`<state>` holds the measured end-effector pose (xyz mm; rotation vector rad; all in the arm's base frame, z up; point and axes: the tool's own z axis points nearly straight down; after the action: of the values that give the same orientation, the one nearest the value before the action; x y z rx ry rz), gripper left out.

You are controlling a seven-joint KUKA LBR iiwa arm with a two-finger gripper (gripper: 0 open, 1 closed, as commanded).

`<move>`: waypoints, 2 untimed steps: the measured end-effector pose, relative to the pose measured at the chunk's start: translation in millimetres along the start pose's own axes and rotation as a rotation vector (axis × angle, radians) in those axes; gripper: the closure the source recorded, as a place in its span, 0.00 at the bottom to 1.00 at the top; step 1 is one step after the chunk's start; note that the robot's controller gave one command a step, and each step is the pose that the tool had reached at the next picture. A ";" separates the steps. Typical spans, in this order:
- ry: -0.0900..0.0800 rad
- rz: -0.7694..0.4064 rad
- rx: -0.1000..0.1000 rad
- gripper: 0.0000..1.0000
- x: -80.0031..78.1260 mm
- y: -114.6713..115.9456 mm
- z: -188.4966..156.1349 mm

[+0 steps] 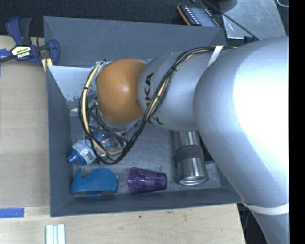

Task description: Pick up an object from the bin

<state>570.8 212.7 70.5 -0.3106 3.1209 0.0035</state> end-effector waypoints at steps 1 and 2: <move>0.001 -0.435 -0.001 0.00 -13.0 20.6 0.2; -0.006 -0.330 0.002 0.00 -2.1 29.8 -0.7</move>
Offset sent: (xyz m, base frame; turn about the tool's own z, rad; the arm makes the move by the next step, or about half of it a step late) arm -0.0063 0.0312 -0.0005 -0.3323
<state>567.0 242.3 71.3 -0.8174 3.0218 0.0002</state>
